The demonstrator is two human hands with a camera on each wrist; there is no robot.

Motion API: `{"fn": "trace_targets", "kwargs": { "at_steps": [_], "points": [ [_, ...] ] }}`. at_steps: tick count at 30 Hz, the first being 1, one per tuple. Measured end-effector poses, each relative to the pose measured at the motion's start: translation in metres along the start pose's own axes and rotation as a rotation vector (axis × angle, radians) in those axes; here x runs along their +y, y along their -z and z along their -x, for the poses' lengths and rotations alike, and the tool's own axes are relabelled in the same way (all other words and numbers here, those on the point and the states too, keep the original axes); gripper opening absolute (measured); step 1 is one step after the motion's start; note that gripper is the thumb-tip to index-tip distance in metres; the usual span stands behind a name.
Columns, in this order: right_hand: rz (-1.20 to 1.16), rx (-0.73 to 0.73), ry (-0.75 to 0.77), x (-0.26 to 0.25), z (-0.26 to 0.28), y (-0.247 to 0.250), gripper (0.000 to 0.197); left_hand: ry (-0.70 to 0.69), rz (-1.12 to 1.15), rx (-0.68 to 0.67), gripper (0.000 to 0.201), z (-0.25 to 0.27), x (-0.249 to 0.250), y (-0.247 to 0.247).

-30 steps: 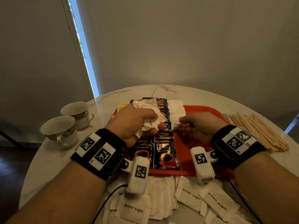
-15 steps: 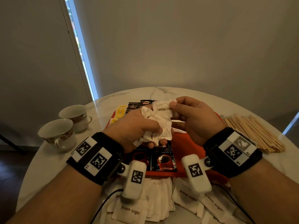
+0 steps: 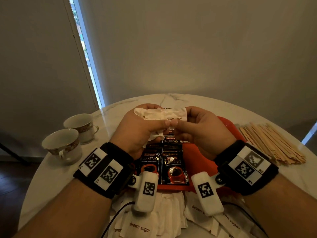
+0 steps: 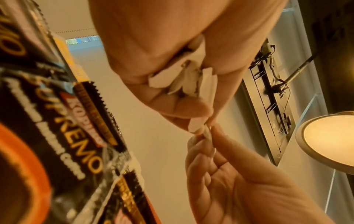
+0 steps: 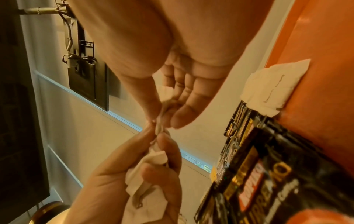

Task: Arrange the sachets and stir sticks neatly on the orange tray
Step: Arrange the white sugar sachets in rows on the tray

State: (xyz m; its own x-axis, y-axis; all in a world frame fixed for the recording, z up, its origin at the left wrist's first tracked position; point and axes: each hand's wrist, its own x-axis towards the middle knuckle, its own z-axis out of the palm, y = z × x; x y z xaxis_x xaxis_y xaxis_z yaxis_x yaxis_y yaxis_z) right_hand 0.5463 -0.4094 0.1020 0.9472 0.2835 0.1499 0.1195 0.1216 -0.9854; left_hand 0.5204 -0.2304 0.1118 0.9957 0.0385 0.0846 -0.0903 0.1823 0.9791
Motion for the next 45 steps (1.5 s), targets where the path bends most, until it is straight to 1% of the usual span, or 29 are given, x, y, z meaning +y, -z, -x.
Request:
{"fn": "trace_targets", "kwargs": {
  "at_steps": [1, 3, 6, 9, 12, 13, 15, 17, 19, 21, 25, 29, 33, 35, 37, 39, 42, 43, 45],
  "points": [
    [0.044, -0.03, -0.023, -0.001, 0.0, 0.002, 0.037, 0.007, -0.003, 0.019, 0.029, -0.001, 0.0, 0.001],
    [0.151, -0.065, -0.066, -0.002, 0.0, 0.007, 0.028, 0.027, -0.01, 0.029, 0.017, 0.0, 0.002, 0.001],
    [0.248, -0.053, -0.097, -0.003, -0.001, 0.013, 0.018, 0.035, -0.059, 0.017, 0.01, 0.0, 0.001, 0.001],
    [0.221, 0.014, -0.087, -0.003, -0.003, 0.015, 0.01, 0.031, -0.068, 0.021, 0.007, 0.0, 0.001, 0.001],
    [0.208, 0.149, -0.081, 0.001, -0.008, 0.021, 0.007, 0.036, -0.043, 0.049, 0.005, -0.001, 0.001, 0.0],
    [0.214, 0.205, -0.099, 0.003, -0.011, 0.025, 0.006, 0.042, -0.033, 0.062, 0.005, -0.001, 0.001, 0.001],
    [0.225, 0.294, -0.194, 0.007, -0.014, 0.033, 0.006, 0.06, -0.008, 0.088, 0.004, -0.003, 0.0, 0.002],
    [0.221, 0.336, -0.312, 0.011, -0.015, 0.041, 0.007, 0.076, 0.006, 0.101, 0.003, -0.004, -0.001, 0.003],
    [0.252, 0.368, -0.403, 0.015, -0.016, 0.048, 0.003, 0.076, 0.001, 0.099, 0.005, -0.004, -0.002, 0.002],
    [0.275, 0.385, -0.466, 0.018, -0.017, 0.053, 0.001, 0.074, -0.008, 0.094, 0.007, -0.003, -0.002, 0.002],
    [0.287, 0.36, -0.542, 0.018, -0.018, 0.053, 0.002, 0.084, -0.008, 0.093, 0.015, -0.003, -0.001, 0.003],
    [0.292, 0.332, -0.548, 0.018, -0.016, 0.052, 0.01, 0.091, -0.016, 0.091, 0.016, -0.003, -0.001, 0.003],
    [0.289, 0.343, -0.481, 0.017, -0.016, 0.051, 0.014, 0.099, -0.025, 0.088, 0.013, -0.005, -0.001, 0.004],
    [0.286, 0.37, -0.44, 0.015, -0.018, 0.05, 0.013, 0.105, -0.027, 0.083, 0.01, -0.005, -0.001, 0.004],
    [0.245, 0.367, -0.416, 0.014, -0.019, 0.047, 0.007, 0.122, -0.027, 0.065, 0.01, -0.004, -0.001, 0.004],
    [0.188, 0.33, -0.432, 0.013, -0.018, 0.041, 0.004, 0.151, -0.012, 0.031, 0.015, -0.003, -0.001, 0.003],
    [0.132, 0.287, -0.477, 0.014, -0.015, 0.035, 0.012, 0.181, 0.04, -0.02, 0.029, -0.001, -0.001, 0.0],
    [0.119, 0.286, -0.464, 0.013, -0.015, 0.034, 0.014, 0.185, 0.06, -0.035, 0.031, -0.001, -0.001, 0.0],
    [0.113, 0.273, -0.387, 0.008, -0.013, 0.033, 0.015, 0.191, 0.104, -0.073, 0.028, 0.0, 0.0, -0.001]
  ]
}}
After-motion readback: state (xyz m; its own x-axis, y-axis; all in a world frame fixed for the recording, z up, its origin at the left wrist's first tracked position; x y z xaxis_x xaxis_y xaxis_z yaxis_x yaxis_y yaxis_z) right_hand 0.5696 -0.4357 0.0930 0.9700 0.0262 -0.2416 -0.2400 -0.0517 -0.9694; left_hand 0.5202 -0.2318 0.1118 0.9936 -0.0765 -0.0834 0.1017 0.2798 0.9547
